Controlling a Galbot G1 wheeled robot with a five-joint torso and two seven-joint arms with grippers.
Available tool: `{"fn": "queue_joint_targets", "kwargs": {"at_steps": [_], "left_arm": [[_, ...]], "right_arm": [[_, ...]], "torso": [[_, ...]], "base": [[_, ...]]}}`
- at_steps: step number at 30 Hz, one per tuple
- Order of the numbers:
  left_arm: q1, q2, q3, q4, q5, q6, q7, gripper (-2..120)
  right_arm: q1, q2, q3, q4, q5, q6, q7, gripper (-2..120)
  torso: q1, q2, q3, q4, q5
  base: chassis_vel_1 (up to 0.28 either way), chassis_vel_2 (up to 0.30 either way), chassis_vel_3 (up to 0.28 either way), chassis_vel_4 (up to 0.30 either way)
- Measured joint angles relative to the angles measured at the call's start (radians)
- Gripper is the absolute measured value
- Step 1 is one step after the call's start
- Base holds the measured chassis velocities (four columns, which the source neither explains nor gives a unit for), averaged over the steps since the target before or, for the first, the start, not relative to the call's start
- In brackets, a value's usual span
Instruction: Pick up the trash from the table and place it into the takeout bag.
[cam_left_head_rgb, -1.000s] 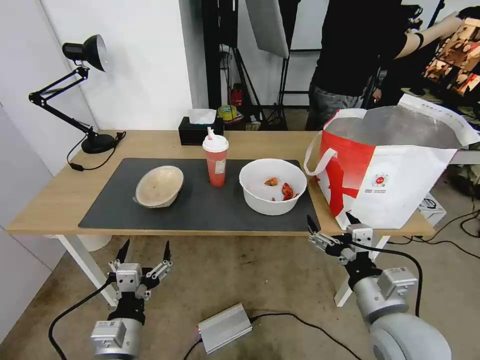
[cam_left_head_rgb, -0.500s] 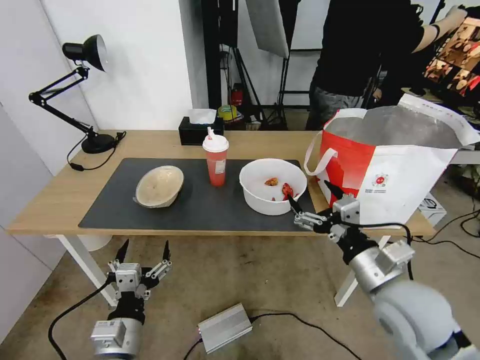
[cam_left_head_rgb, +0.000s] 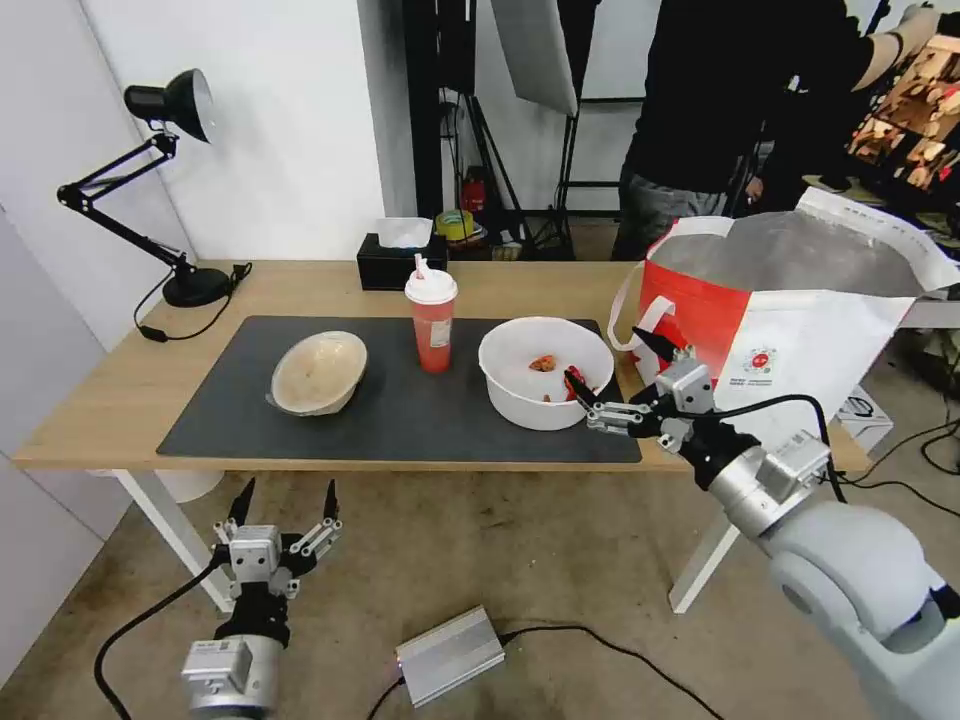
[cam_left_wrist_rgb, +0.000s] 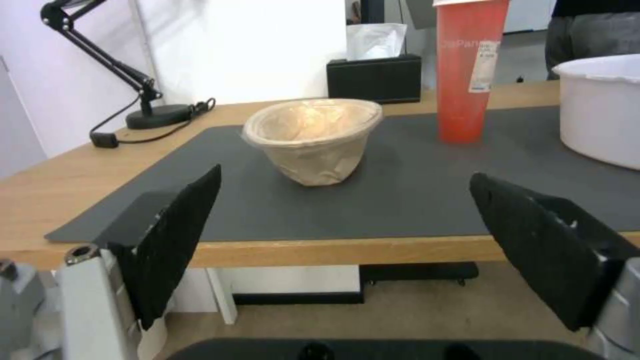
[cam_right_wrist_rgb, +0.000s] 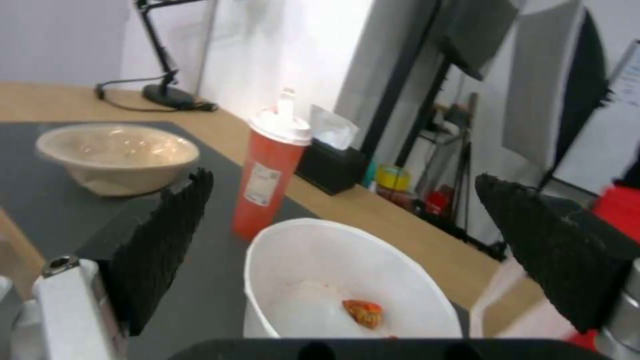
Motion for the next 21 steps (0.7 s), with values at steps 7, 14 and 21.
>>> {"fn": "queue_joint_targets", "kwargs": {"at_steps": [7,14,21], "left_arm": [[0.001,-0.003,0.000,-0.002,0.000,0.000,0.000,100],[0.000,-0.007,-0.003,-0.002,0.001,0.000,-0.001,100],[0.000,-0.006,-0.007,-0.001,0.000,-0.001,-0.003,100]], "right_arm": [[0.180,-0.122,-0.141,-0.024,0.083,-0.030,0.000,100],[0.434,-0.214,-0.358,-0.057,0.228,-0.092,-0.003,100],[0.525,-0.230,-0.416,-0.078,0.346,-0.177,-0.027,100]], "torso": [[0.000,0.000,0.000,0.0001,-0.0002],[0.000,0.000,0.000,0.0003,-0.0002],[0.000,0.000,0.000,0.0001,-0.0001]], "base": [[0.000,0.000,0.000,0.000],[0.000,0.000,0.000,0.000],[0.000,0.000,0.000,0.000]]}}
